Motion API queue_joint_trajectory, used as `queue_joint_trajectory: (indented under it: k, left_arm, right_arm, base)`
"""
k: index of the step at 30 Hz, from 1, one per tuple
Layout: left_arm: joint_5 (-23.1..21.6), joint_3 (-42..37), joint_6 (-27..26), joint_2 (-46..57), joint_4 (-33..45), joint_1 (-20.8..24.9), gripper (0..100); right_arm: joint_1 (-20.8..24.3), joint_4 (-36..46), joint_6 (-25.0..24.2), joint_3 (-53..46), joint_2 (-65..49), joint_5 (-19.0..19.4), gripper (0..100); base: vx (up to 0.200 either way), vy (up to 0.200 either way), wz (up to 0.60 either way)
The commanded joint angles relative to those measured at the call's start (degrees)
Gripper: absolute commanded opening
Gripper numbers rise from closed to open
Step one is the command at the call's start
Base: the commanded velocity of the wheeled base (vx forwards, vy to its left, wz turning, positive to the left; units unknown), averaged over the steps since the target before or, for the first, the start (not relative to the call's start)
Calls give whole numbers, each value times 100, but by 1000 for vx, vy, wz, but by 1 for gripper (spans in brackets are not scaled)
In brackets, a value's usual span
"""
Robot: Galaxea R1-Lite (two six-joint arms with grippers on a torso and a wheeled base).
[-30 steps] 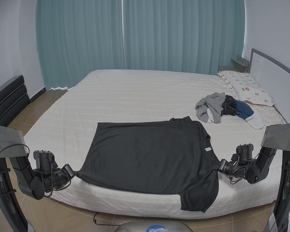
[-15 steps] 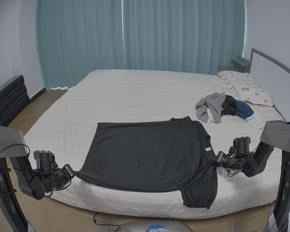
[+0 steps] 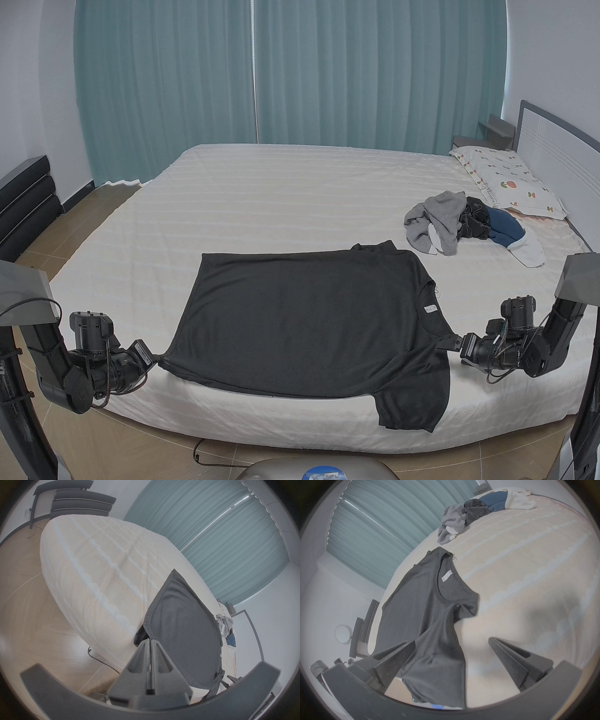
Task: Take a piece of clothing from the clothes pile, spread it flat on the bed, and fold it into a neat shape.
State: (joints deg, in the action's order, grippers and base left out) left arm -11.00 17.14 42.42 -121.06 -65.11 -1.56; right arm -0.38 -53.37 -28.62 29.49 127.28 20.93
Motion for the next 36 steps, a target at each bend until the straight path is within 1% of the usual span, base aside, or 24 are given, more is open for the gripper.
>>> queue_joint_trajectory:
  k: [1, 5, 11, 18, 25, 29, 30, 36]
  left_arm:
    - [-8, -18, 3, 4, -2, -2, 0]
    - [-8, -18, 3, 13, -2, -2, 0]
    - [-8, -44, 3, 39, -2, 7, 0]
    - [-8, -44, 3, 39, -2, 7, 0]
    - [-8, -35, 3, 30, -2, 7, 0]
    - [-8, -44, 3, 30, -2, 7, 0]
    - [-8, -44, 3, 30, -2, 7, 0]
    - [1, -44, 3, 39, -2, 7, 0]
  right_arm:
    - [-41, -42, 173, -382, -213, 210, 100]
    - [55, -103, 384, -673, -142, 324, 100]
    - [205, -279, 349, -804, -116, 491, 100]
    - [433, -341, 340, -752, 69, 447, 100]
    - [504, -525, 322, -743, 209, 438, 100]
    - [486, -850, 349, -840, 341, 368, 100]
    - [468, -894, 349, -875, 332, 377, 0]
    - [381, -1017, 401, -1165, 121, 350, 0]
  base:
    - [0, 0, 0]
    - [0, 0, 0]
    - [0, 0, 0]
    - [0, 0, 0]
    - [0, 0, 0]
    - [0, 0, 0]
    - [0, 0, 0]
    - [0, 0, 0]
